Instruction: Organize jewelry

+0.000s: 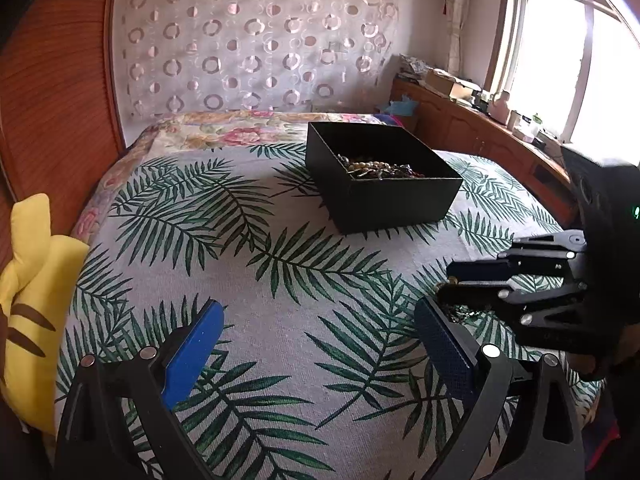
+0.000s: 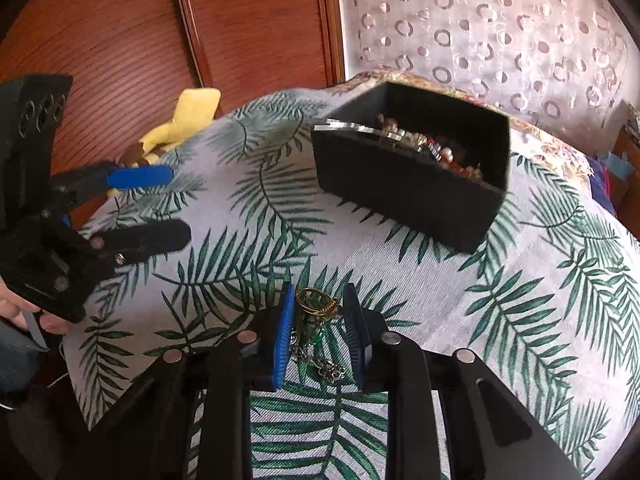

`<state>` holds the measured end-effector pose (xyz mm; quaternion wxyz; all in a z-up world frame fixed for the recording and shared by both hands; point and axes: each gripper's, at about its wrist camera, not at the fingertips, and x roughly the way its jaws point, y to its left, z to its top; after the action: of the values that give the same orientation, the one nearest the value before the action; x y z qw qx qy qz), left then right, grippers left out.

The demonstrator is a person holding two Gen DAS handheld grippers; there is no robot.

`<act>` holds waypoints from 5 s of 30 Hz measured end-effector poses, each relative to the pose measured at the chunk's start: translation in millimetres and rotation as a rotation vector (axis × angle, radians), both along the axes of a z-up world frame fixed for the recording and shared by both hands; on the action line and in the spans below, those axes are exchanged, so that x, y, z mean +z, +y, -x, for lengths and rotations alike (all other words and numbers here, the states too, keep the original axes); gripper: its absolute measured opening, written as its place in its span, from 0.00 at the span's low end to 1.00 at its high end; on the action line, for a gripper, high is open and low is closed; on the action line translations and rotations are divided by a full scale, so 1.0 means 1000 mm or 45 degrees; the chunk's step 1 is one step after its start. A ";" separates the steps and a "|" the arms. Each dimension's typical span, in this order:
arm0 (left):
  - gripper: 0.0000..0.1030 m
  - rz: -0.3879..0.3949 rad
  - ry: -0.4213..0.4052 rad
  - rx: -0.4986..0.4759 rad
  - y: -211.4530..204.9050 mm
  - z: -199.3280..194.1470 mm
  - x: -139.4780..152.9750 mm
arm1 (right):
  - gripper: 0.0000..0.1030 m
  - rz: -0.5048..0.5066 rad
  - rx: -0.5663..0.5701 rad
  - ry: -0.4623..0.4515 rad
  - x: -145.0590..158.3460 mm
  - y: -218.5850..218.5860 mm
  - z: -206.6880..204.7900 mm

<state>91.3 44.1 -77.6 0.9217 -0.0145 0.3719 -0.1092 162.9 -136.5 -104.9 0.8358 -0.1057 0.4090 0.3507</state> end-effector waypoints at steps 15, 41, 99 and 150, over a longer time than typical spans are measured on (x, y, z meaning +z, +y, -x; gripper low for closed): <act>0.58 0.011 0.047 -0.188 -0.053 -0.006 -0.008 | 0.26 -0.049 -0.147 -0.081 0.024 -0.067 0.010; 0.07 -0.014 0.096 -0.329 -0.093 -0.019 -0.019 | 0.26 -0.108 -0.162 -0.128 0.031 -0.085 0.031; 0.56 -0.043 -0.147 -0.065 -0.049 -0.146 0.065 | 0.37 -0.137 -0.150 -0.193 0.056 -0.033 -0.124; 0.93 -0.109 -0.365 0.203 -0.036 0.039 0.096 | 0.98 -0.264 -0.648 -0.543 0.101 -0.114 0.077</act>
<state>52.2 7.9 18.3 0.9709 0.0110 0.2384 -0.0207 86.4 -250.8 -3.8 0.9694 0.0144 0.2005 0.1407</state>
